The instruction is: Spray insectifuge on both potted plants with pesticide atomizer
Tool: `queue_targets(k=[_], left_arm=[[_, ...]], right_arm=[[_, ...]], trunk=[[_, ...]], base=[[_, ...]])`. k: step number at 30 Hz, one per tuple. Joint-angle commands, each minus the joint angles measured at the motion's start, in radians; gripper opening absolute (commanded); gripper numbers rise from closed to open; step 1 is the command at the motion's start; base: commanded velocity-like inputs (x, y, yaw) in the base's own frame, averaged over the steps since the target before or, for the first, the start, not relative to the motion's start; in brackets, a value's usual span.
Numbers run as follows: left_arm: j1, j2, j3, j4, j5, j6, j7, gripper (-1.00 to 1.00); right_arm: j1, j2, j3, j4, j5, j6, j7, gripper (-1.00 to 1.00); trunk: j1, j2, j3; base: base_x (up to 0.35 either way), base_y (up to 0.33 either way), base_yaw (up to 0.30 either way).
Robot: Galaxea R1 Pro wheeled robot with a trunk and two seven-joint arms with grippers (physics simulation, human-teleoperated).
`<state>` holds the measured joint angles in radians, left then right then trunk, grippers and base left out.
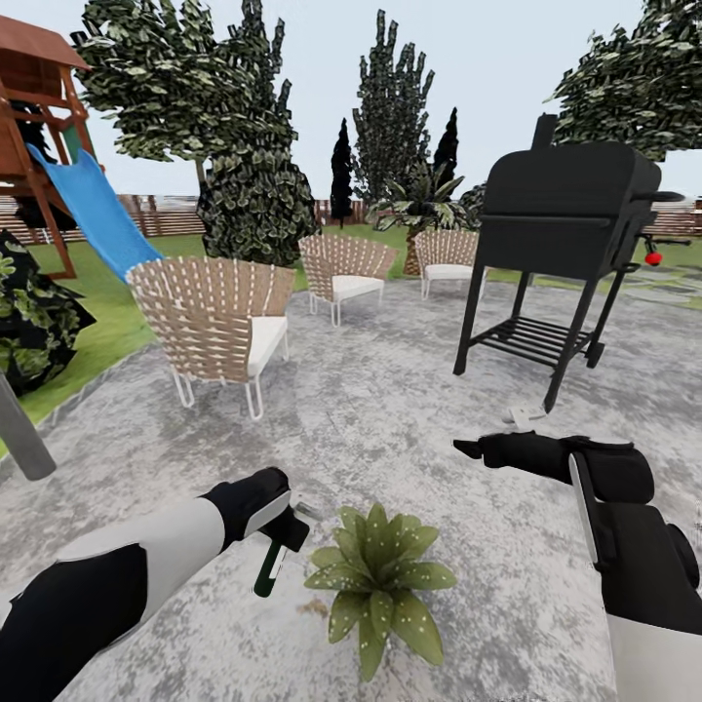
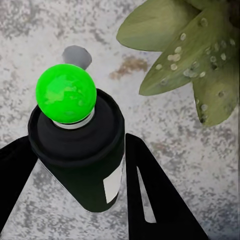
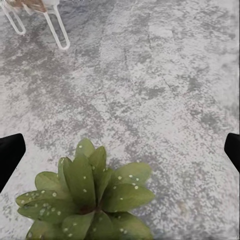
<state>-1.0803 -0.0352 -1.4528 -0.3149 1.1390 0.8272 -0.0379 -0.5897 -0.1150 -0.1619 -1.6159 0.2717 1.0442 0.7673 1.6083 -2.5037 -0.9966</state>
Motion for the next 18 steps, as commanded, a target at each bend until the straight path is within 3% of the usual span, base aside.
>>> queue_targets(k=[1,5,9,18], left_arm=[[-0.001,0.0,-0.005,0.0,-0.001,0.001,-0.004,-1.0],[0.0,0.001,-0.005,0.0,-0.001,0.002,-0.004,-1.0],[0.0,0.001,-0.005,0.0,-0.001,0.004,-0.005,-1.0],[0.006,-0.001,-0.008,-0.009,0.0,0.002,-0.018,-1.0]], right_arm=[[-0.001,0.0,-0.001,-0.001,0.011,0.003,0.01,1.0],[0.0,0.0,-0.001,-0.001,0.011,0.003,0.01,1.0],[0.0,0.0,-0.001,-0.001,0.011,0.003,0.01,1.0],[0.005,-0.002,-0.003,-0.001,0.011,0.003,0.012,1.0]], trunk=[[0.0,0.0,-0.001],[0.0,0.0,-0.001],[0.0,0.0,-0.001],[0.0,0.0,-0.001]], base=[[0.002,0.006,-0.276],[0.001,0.033,-0.276],[0.007,0.21,-0.255],[0.108,0.244,-0.033]])
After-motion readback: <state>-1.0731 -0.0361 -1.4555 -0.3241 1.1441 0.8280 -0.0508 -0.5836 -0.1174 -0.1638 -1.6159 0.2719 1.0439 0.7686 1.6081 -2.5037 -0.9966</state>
